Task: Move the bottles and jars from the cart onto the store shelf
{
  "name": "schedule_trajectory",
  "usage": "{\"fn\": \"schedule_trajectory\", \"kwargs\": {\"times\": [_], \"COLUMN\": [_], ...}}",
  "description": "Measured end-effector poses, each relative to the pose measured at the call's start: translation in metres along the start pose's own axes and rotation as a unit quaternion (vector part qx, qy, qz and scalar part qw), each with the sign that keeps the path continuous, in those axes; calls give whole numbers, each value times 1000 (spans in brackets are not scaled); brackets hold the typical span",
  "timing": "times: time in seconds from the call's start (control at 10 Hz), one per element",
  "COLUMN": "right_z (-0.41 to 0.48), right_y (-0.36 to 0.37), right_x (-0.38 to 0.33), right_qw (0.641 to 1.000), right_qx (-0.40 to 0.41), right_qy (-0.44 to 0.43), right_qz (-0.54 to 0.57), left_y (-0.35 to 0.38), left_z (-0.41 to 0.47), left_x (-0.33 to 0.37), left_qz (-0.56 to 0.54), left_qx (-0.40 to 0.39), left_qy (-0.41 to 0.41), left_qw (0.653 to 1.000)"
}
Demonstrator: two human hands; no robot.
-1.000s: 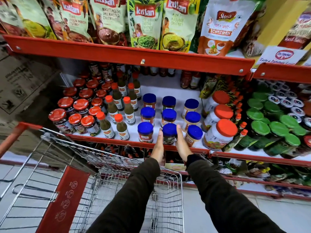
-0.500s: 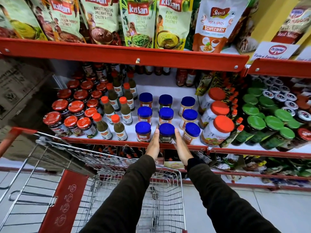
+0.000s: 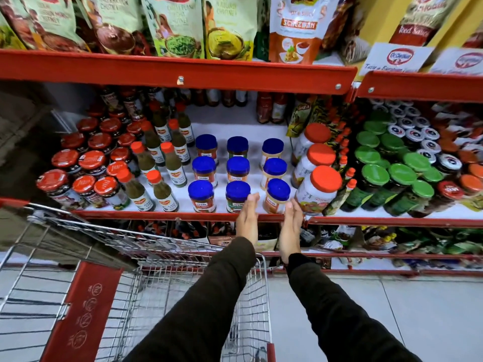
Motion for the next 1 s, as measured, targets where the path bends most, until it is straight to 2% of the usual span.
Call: {"fn": "schedule_trajectory", "kwargs": {"times": [0.1, 0.2, 0.4, 0.5, 0.7, 0.9, 1.0], "right_z": [-1, -1, 15, 21, 23, 18, 17], "right_y": [2, 4, -6, -12, -17, -22, -29], "right_x": [-5, -7, -15, -22, -21, -28, -29], "right_qw": [997, 995, 990, 986, 984, 981, 980], "right_qx": [-70, -93, -133, -161, -175, -185, -182], "right_qy": [28, 43, 44, 44, 40, 41, 43], "right_qz": [-2, 10, 23, -4, -13, -32, -62], "left_y": [20, 31, 27, 25, 25, 22, 19], "left_z": [12, 23, 15, 8, -3, -7, -14], "left_x": [10, 13, 9, 4, -2, 3, 6], "left_qz": [13, -6, -1, 0, -7, 30, 71], "left_qx": [-36, -68, -46, -23, -5, -37, -6], "left_qy": [-32, -52, -29, -51, -56, -74, -33], "left_qw": [999, 996, 999, 998, 998, 996, 997]}}
Point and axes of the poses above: each hand's wrist, its own z-axis towards the middle knuckle, its own y-axis out of the palm, x = y × z, the point moved 2 cm from there along z, towards the middle knuckle, and after that the axes turned 3 degrees about -y, right-handed, at the moved point
